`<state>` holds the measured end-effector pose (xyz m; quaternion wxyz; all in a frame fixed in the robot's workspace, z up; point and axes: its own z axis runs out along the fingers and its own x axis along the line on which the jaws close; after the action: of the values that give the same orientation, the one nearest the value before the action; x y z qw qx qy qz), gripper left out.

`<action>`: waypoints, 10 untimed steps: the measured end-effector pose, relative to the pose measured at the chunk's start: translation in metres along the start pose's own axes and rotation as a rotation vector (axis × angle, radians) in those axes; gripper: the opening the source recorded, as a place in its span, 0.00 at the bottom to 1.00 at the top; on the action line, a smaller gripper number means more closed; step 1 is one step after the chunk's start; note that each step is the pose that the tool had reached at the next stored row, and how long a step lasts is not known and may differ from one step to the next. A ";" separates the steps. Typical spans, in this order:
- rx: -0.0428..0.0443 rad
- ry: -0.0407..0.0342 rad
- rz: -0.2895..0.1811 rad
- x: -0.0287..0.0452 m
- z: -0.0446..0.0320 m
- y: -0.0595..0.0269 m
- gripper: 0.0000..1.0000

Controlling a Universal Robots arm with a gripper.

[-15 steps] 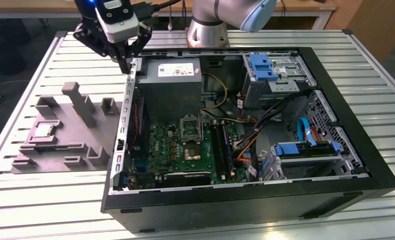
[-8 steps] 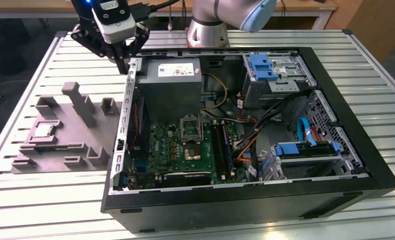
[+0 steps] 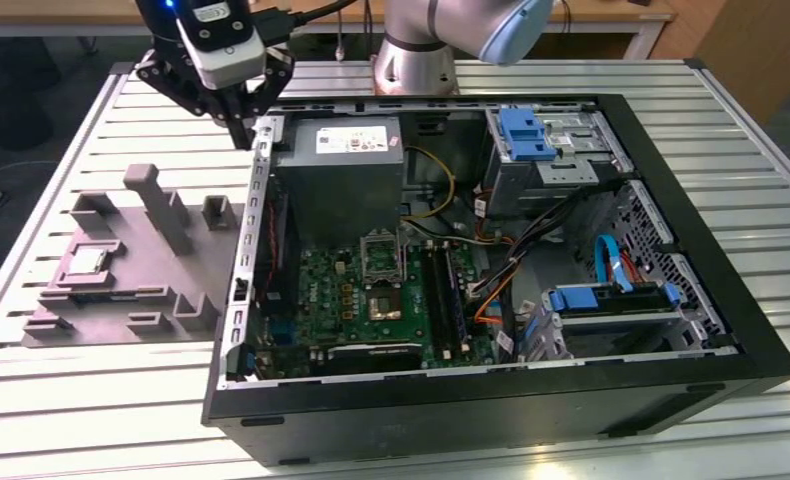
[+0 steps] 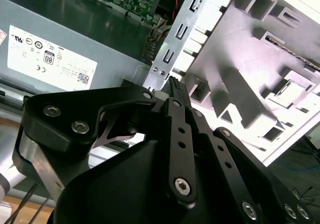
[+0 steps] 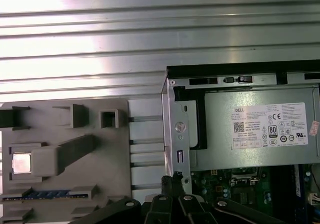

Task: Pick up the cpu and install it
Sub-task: 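Reach for the cpu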

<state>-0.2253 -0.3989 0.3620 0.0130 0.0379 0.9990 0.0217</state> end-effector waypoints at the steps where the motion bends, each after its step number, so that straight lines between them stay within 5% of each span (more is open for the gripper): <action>1: 0.0000 0.0000 0.000 0.0005 0.0001 -0.0001 0.11; 10: 0.0000 0.0000 0.000 0.0055 0.0012 -0.0005 0.11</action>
<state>-0.2307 -0.3989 0.3607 0.0130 0.0379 0.9990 0.0217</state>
